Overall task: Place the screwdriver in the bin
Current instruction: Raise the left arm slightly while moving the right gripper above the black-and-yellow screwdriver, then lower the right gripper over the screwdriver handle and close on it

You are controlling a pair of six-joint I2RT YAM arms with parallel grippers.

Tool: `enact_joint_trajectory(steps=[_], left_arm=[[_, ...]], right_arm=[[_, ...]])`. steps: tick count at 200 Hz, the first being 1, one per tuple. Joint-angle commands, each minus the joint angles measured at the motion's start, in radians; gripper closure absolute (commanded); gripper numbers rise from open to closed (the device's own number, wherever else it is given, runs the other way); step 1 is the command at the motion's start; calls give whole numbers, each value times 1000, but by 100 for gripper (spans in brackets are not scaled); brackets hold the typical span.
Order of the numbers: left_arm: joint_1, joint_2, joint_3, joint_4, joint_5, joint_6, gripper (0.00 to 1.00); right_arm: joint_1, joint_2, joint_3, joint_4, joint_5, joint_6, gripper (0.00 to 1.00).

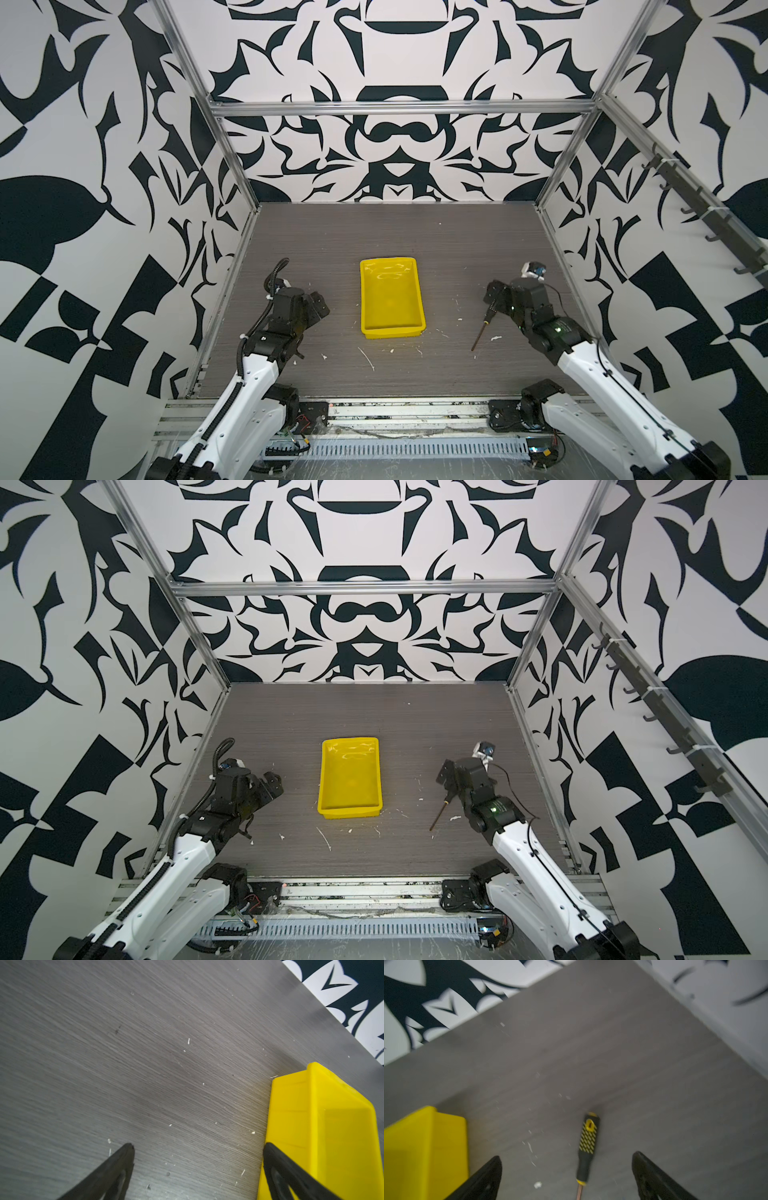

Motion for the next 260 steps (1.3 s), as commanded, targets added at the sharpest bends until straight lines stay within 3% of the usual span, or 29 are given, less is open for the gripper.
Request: enact_joint_trajectory(steps=[1, 28, 49, 70, 87, 116, 187, 260], left_arm=[[1, 14, 8, -23, -10, -34, 1], [3, 28, 20, -36, -17, -34, 1], [1, 7, 51, -120, -84, -39, 1], [1, -60, 31, -135, -138, -54, 1], [2, -120, 13, -158, -176, -89, 1], [4, -208, -27, -165, -195, -137, 1], [3, -228, -54, -152, -195, -155, 1], [3, -158, -32, -149, -191, -155, 1]], right_arm=[[-11, -83, -47, -121, 31, 190, 5], [-10, -126, -97, -104, 38, 260, 15], [-11, -90, -111, -92, -5, 295, 18], [-10, 15, -95, -40, -101, 266, 20], [-10, 134, -44, -49, -172, 254, 31], [-11, 267, 23, -80, -183, 244, 40], [-11, 268, 33, -46, -91, 241, 47], [-24, 399, 48, 39, -174, 217, 49]])
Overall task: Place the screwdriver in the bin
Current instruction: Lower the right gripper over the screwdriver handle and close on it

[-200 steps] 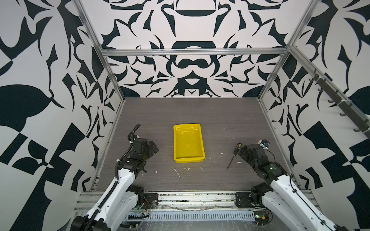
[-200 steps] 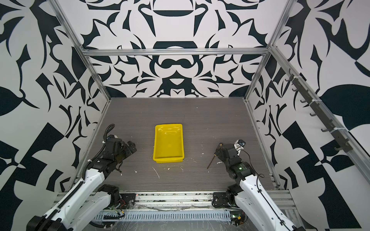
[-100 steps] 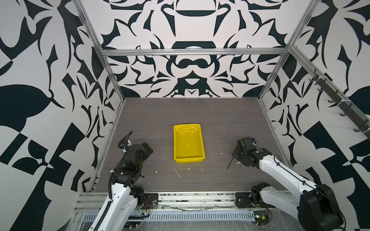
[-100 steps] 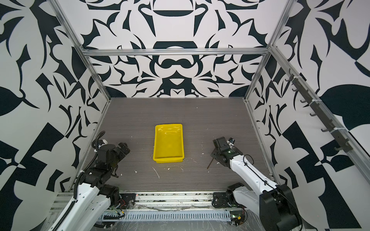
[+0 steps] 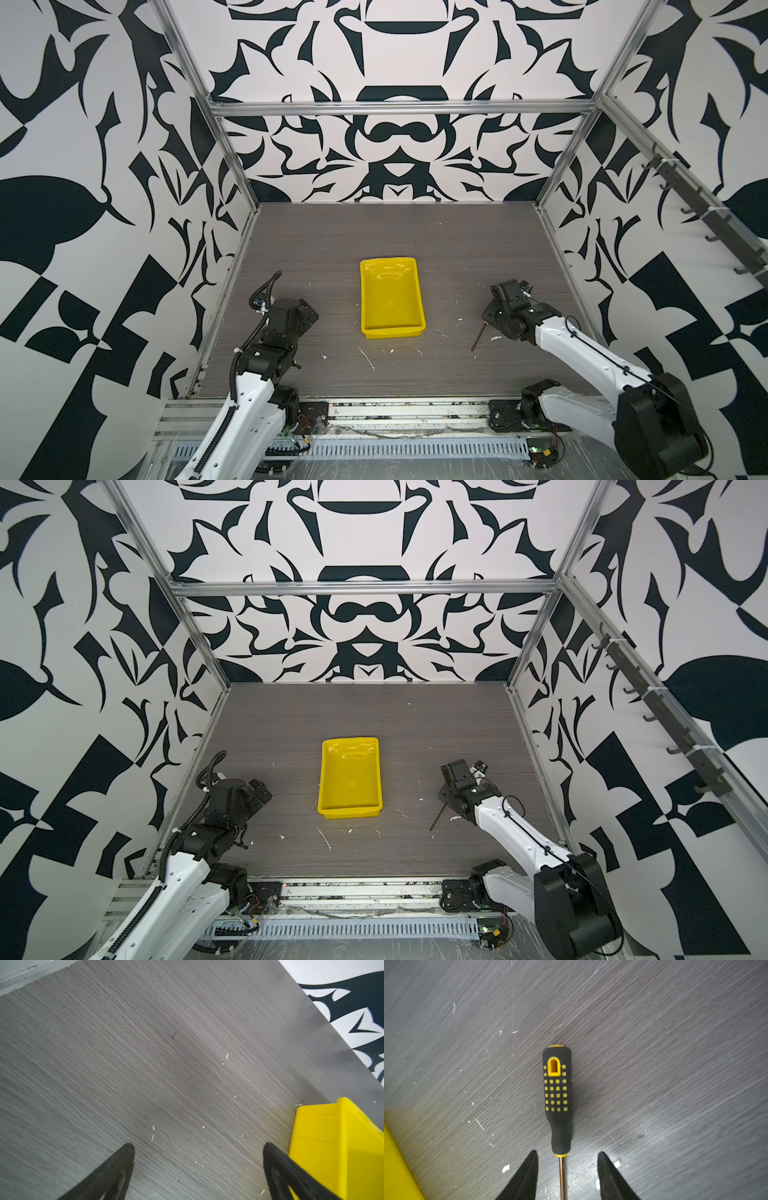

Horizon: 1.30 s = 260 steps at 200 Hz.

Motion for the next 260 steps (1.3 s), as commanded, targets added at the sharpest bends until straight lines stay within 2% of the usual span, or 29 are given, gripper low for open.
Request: enact_joint_trajectory(steps=[1, 46, 172, 260], left_arm=[[2, 2, 15, -24, -18, -23, 1], [3, -18, 7, -21, -21, -25, 1], [2, -21, 2, -20, -24, -34, 1], [2, -27, 0, -22, -24, -35, 1]], right_arm=[[-11, 50, 32, 40, -36, -20, 49], [-20, 131, 59, 30, -27, -43, 51], [-28, 193, -1, 86, -60, -34, 59], [-29, 160, -7, 57, -43, -37, 83]])
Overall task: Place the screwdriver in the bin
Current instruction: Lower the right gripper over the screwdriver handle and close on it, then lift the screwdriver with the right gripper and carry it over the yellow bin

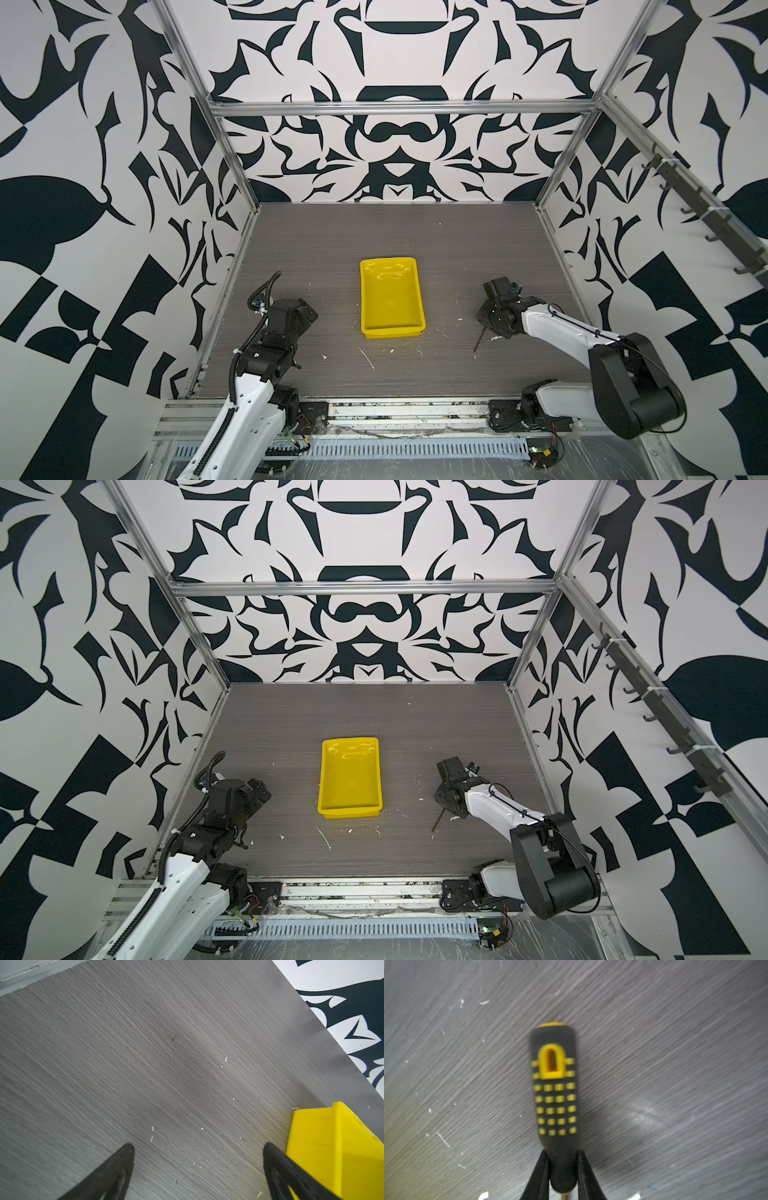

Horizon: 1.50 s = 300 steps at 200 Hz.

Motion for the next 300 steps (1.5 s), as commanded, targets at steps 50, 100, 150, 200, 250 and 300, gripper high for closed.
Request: enact_joint_trajectory(steps=[50, 100, 150, 200, 250, 300], left_arm=[[2, -9, -1, -23, -16, -18, 1], [2, -12, -2, -23, -15, -19, 1], [2, -19, -3, -24, -19, -20, 1], [2, -22, -5, -27, -19, -23, 1], [2, -15, -5, -21, -18, -24, 1], [2, 1, 0, -18, -17, -22, 1]], right_arm=[[-2, -71, 13, -90, 50, -10, 89], [0, -136, 65, -146, 52, -49, 93], [121, -157, 182, -199, 158, -67, 98], [360, -28, 389, -197, 264, -45, 98], [516, 232, 663, -207, 284, -54, 98], [607, 453, 872, -228, 276, -49, 98]])
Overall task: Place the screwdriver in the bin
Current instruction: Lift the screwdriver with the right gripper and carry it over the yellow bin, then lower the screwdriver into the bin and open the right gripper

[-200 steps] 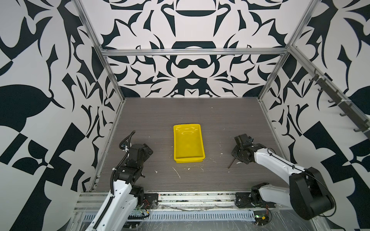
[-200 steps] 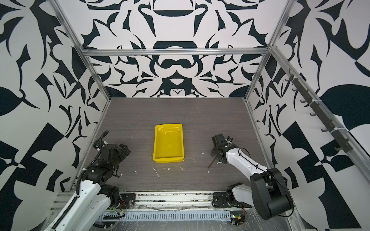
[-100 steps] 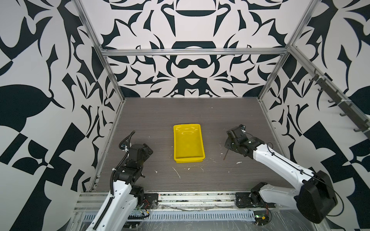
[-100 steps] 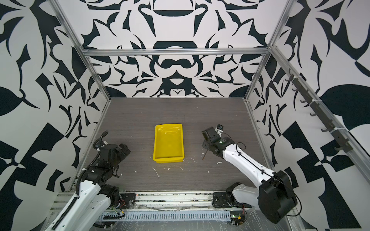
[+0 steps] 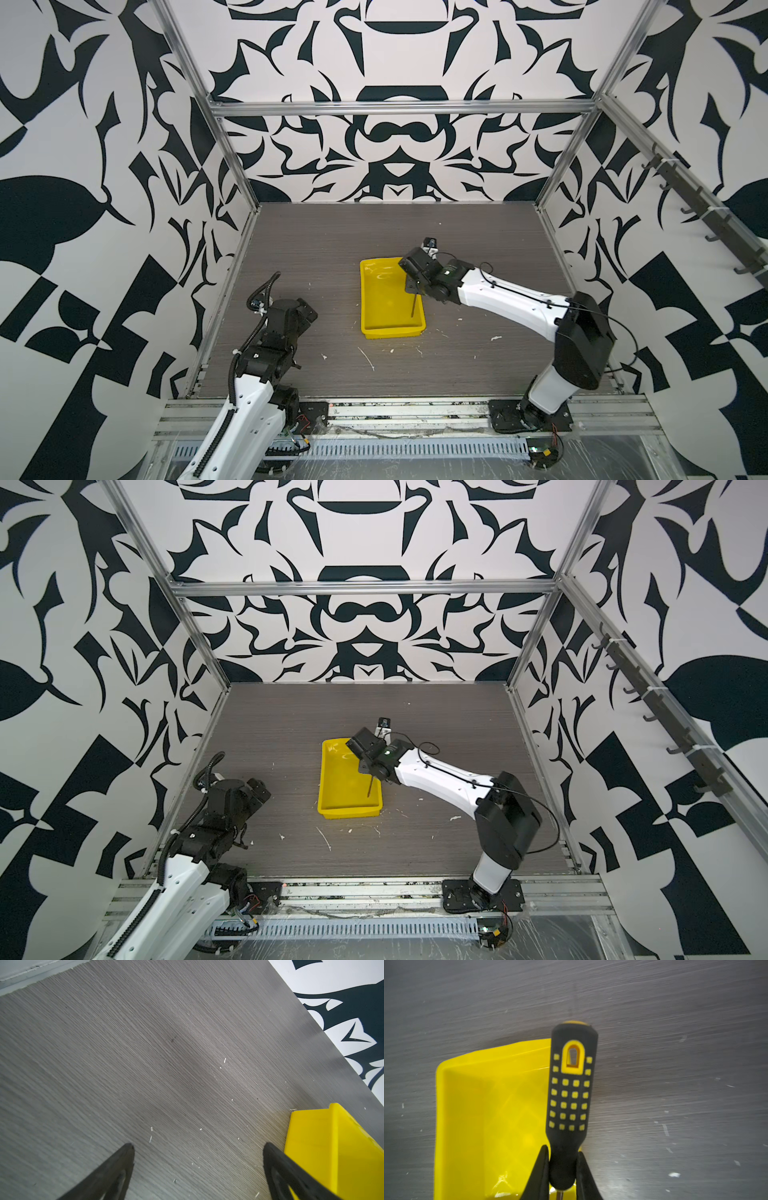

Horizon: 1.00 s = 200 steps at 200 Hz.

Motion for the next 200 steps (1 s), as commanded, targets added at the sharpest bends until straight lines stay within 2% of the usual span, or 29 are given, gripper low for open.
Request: enact_joint_trajectory(steps=[1, 65, 145, 200], left_arm=[[1, 4, 0, -18, -15, -14, 1], [2, 4, -2, -14, -13, -11, 1], [2, 4, -2, -14, -15, -10, 1], [2, 2, -2, -14, -15, -11, 1]], right_arm=[[30, 59, 101, -23, 27, 1, 98], [58, 255, 256, -94, -29, 3, 97], [56, 325, 285, -108, -26, 10, 95], [57, 372, 348, -125, -53, 27, 89]])
